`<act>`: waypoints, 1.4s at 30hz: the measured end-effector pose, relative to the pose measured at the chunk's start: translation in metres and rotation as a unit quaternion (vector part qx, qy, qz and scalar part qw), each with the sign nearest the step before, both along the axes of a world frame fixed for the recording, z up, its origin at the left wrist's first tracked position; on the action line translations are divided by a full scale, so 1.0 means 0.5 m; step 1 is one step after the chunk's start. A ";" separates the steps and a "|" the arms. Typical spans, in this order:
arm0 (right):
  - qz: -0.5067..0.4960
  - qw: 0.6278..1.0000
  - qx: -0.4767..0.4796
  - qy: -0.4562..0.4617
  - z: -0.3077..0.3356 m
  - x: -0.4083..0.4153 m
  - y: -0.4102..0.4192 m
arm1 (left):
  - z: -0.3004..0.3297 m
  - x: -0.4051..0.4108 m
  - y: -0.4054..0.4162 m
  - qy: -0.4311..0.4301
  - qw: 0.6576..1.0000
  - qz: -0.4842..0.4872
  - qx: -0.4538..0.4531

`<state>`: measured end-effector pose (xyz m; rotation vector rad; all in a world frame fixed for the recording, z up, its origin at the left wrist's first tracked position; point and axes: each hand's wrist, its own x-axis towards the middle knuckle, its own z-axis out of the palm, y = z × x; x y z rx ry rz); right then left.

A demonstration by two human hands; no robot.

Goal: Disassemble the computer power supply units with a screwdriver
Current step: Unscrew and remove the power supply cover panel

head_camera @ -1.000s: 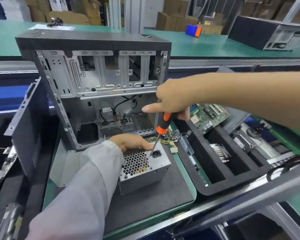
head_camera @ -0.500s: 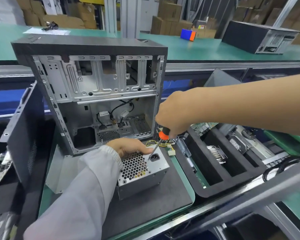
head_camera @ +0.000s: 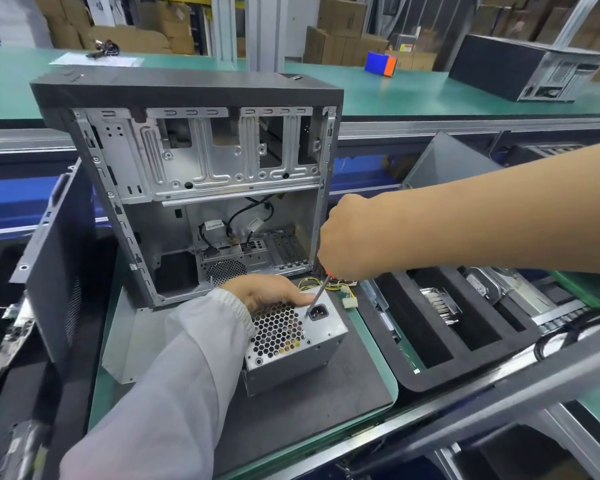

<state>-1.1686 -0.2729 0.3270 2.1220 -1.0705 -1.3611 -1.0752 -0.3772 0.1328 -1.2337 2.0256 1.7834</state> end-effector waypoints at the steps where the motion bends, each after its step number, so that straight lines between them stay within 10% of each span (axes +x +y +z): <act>1: 0.005 1.000 -0.002 -0.005 0.000 0.000 0.001 | 0.000 0.000 0.000 -0.001 1.000 0.002 -0.003; 32: -0.028 0.997 -0.050 -0.054 -0.027 -0.036 0.031 | 0.020 0.010 0.019 0.019 0.999 -0.015 -0.043; 42: -0.123 0.982 -0.060 -0.128 -0.028 -0.083 0.048 | 0.044 0.037 0.097 0.139 0.895 0.066 -0.419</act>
